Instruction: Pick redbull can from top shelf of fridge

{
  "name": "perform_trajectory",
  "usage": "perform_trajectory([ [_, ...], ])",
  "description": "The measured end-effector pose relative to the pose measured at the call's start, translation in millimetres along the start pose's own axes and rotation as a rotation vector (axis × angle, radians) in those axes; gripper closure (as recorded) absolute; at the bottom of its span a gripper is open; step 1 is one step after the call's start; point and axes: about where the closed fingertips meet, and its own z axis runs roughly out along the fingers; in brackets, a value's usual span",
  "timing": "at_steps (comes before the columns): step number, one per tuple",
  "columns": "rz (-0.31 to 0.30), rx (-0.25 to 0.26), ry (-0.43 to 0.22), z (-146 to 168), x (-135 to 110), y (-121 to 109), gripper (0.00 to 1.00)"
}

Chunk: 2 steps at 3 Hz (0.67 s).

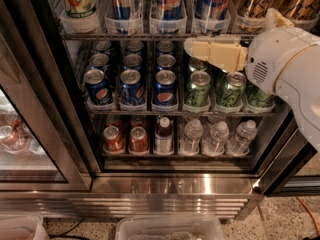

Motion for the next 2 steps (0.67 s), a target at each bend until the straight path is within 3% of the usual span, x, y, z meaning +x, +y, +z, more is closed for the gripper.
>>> perform_trajectory([
  [2,0.012,0.037,-0.035,35.7,6.1,-13.1,0.00],
])
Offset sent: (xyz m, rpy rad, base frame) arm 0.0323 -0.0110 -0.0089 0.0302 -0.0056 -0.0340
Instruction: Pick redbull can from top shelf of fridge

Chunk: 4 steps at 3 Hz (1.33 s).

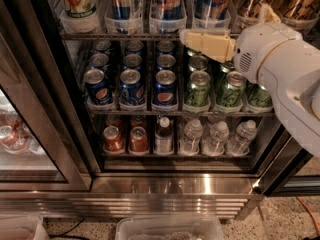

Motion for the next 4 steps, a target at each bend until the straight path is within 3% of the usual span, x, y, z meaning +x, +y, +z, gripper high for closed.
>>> perform_trajectory([
  [2,0.010,-0.025,0.011,-9.1,-6.6,8.7,0.00],
  [3,0.009,-0.025,0.011,-9.1,-6.6,8.7,0.12],
  [4,0.009,-0.025,0.011,-9.1,-6.7,8.7,0.32],
])
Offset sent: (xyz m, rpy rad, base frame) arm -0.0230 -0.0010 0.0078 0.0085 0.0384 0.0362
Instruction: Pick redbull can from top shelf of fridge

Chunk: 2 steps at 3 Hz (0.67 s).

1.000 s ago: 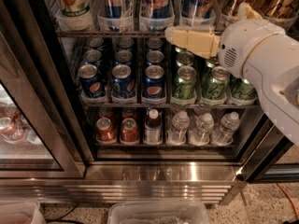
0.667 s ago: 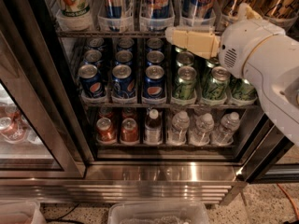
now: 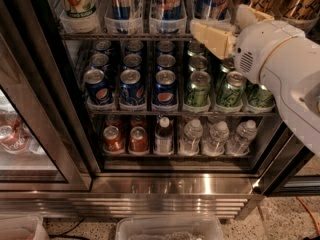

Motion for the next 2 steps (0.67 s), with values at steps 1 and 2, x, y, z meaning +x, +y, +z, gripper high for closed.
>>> perform_trajectory([
  [1,0.000,0.000,0.000,0.0,0.0,0.0,0.21],
  [2,0.000,0.000,0.000,0.0,0.0,0.0,0.28],
])
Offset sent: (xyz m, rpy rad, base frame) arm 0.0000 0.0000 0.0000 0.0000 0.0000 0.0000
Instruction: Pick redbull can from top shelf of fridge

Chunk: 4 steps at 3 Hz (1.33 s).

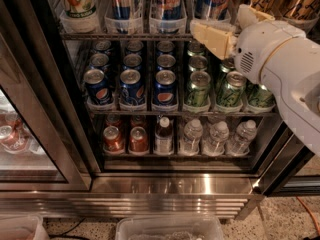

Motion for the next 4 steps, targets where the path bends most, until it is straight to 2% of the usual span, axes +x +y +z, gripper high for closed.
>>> perform_trajectory([
  [2,0.000,0.007,0.003,1.5,-0.3,0.3,0.35],
  [3,0.008,0.027,0.015,4.4,3.9,-5.2,0.28],
  [4,0.010,0.046,0.023,8.5,7.2,-12.9,0.27],
])
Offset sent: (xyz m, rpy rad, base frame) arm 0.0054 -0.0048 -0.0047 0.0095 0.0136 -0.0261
